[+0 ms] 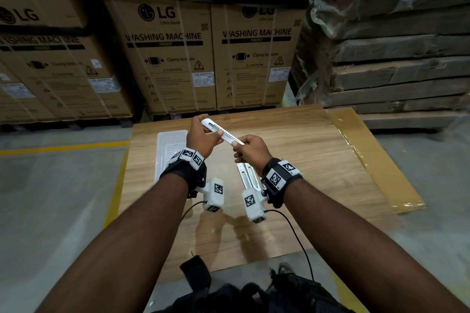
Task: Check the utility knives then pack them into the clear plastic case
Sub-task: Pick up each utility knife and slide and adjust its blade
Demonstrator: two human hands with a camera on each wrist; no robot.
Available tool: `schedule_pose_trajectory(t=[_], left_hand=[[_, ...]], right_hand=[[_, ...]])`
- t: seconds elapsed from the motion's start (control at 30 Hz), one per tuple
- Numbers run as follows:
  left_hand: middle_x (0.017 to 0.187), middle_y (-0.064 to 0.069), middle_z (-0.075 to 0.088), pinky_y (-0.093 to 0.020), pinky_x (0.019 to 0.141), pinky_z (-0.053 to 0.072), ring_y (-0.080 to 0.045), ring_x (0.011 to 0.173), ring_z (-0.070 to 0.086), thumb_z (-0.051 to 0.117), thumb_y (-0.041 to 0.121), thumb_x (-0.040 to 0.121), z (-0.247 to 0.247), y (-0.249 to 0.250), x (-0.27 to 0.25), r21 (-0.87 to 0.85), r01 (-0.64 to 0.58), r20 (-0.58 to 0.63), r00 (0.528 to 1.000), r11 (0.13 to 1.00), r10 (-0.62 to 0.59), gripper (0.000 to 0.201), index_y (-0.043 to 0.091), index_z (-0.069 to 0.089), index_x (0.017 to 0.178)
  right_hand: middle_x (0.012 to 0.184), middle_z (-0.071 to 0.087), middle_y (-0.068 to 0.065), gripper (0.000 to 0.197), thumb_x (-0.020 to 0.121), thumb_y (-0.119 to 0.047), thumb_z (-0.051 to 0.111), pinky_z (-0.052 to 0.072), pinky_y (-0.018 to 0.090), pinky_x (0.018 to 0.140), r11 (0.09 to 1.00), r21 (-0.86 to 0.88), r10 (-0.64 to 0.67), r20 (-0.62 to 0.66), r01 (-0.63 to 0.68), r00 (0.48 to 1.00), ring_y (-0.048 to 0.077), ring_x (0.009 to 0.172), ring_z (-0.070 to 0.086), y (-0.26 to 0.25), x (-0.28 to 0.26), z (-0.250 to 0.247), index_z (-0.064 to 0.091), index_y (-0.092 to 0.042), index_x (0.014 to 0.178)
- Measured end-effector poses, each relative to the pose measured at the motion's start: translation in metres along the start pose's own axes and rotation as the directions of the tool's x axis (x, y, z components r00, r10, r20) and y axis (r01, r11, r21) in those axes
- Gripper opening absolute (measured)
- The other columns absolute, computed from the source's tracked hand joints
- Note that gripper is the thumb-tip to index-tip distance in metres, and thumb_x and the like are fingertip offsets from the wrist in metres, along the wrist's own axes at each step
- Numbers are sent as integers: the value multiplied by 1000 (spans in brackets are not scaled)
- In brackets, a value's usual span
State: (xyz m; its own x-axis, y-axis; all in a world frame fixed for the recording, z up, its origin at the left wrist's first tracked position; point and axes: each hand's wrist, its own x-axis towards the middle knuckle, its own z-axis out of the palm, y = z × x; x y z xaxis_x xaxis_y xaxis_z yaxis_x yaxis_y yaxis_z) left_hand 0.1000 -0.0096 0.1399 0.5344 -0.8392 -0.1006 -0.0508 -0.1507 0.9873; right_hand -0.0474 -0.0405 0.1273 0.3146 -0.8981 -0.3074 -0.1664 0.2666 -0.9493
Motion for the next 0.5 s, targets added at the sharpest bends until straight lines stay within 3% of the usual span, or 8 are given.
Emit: schedule_pose_trajectory(t=[0.1,0.17,0.23,0.3,0.4,0.5], left_hand=[[105,-15,63,-38,77,61,-27,96,69,77,1,78,1,-3,-2,-46,7,-23,1000,999,-8,46,10,49,113],[105,-16,65,-32,74,61,-27,93,71,81,5,75,0,-5,-2,-85,32,-15,999,996,-34,47,5,52,112],[103,-15,68,-28,72,60,-26,89,73,82,9,75,0,-7,-2,-109,61,-2,998,992,-62,42,4,56,109],[100,-15,70,-27,72,60,-24,83,74,79,12,79,1,-9,-2,-88,65,7,998,994,-64,30,5,62,103],[94,-17,72,-28,75,61,-20,77,74,70,16,88,5,-9,-3,10,54,84,995,998,-55,18,2,68,100],[98,-18,72,-25,73,61,-22,79,73,60,15,95,11,-7,-7,70,76,189,978,995,-88,24,-3,67,110]], right_hand=[[74,63,9,4,90,-9,63,54,31,60,999,13,-35,-97,37,995,19,60,61,0,6,-4,62,-7,87],[73,63,9,3,88,-7,63,56,32,63,995,82,-43,-155,56,987,19,61,62,-1,7,-7,63,-4,91],[76,64,11,18,86,-6,67,59,34,65,979,181,-53,-239,98,970,20,64,63,-4,8,-9,61,2,102],[82,66,10,28,84,-8,69,61,36,68,953,260,-63,-327,154,943,19,66,65,-8,9,-10,57,-2,109],[80,66,8,30,85,-5,69,61,37,73,922,327,-96,-328,208,940,18,65,65,-13,11,-9,56,2,112],[81,69,9,22,88,-7,68,60,39,75,952,226,-137,-282,204,950,19,69,67,-17,12,-7,62,5,106]])
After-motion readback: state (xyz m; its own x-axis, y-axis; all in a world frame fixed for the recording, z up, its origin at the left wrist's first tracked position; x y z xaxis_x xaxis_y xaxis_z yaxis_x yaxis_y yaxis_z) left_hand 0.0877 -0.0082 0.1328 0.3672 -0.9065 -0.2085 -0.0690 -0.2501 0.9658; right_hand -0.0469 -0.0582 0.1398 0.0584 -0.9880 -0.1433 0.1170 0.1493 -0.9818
